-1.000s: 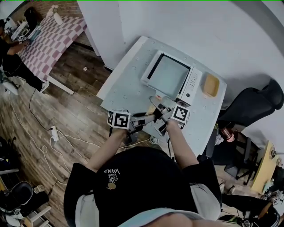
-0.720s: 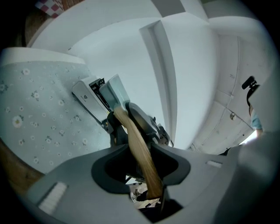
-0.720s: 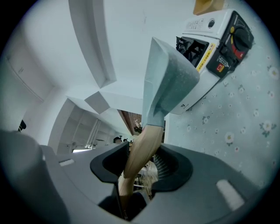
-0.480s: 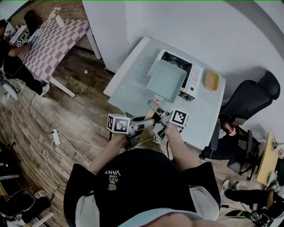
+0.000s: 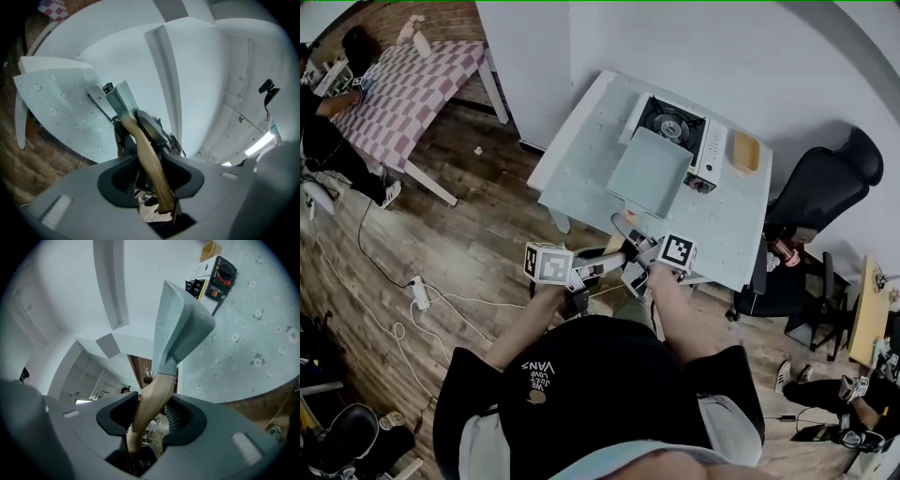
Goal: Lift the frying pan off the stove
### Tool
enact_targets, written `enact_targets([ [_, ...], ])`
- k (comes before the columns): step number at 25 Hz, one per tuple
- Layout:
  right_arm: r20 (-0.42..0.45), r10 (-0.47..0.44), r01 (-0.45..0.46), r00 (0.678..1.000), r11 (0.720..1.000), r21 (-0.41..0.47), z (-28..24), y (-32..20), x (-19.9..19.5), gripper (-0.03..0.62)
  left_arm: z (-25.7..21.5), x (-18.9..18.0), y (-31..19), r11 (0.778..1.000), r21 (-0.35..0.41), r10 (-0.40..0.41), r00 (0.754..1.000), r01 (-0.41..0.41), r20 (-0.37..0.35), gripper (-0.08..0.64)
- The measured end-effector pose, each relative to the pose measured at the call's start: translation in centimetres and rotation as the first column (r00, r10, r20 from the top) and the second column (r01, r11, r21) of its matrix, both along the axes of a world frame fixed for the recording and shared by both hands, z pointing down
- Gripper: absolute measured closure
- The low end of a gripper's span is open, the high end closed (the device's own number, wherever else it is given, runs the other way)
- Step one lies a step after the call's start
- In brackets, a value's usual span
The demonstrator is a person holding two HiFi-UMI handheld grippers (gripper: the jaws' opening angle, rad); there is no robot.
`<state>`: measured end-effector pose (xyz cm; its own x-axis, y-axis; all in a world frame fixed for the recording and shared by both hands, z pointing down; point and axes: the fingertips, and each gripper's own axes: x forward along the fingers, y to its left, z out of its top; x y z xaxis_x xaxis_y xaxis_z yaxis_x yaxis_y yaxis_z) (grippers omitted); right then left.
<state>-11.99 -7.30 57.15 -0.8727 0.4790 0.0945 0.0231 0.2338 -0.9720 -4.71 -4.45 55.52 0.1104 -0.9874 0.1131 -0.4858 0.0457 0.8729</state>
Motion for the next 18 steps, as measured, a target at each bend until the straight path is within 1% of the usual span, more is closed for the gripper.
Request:
enact_targets([
  [3,-0.021,0.001,-0.001,1.000,1.000,0.010,0.2,1.1,1.2,0.411,0.1,1.1,1.0,1.000,-0.005,0.003,1.000,-0.003,-0.004,0.411],
  [6,0.000,-0.004,0.004,1.000,1.000,-0.008,-0.1,1.8,1.9,0.411,-0.1,1.9,1.6,1.000,0.001,0.004,1.000,-0.004,0.005,0.411],
  [9,-0.009,-0.009,0.009,1.000,1.000,0.013,-0.4,1.9,3.0,0.411,0.7,2.6,1.9,1.000,-0.006,-0.001,1.000,0.001,0.022,0.410],
  [11,-0.031,-0.016,0.017,0.999,0.999,0.037,-0.3,1.6,3.7,0.411,1.0,3.1,1.8,1.000,-0.007,-0.007,0.999,0.007,0.031,0.410],
  [14,-0.021,-0.035,0.035,0.999,0.999,0.027,-0.5,1.4,4.7,0.411,0.0,4.3,1.2,1.000,0.008,-0.025,0.999,0.025,0.021,0.410],
  [17,-0.043,-0.055,0.057,0.998,0.998,0.042,-0.5,1.0,6.2,0.411,0.0,5.8,0.6,0.999,0.007,-0.045,0.999,0.045,0.010,0.410],
  [18,-0.023,-0.065,0.066,0.998,0.997,0.027,-0.8,1.0,6.6,0.411,0.0,6.3,0.4,0.999,0.004,-0.048,0.999,0.048,0.007,0.410],
])
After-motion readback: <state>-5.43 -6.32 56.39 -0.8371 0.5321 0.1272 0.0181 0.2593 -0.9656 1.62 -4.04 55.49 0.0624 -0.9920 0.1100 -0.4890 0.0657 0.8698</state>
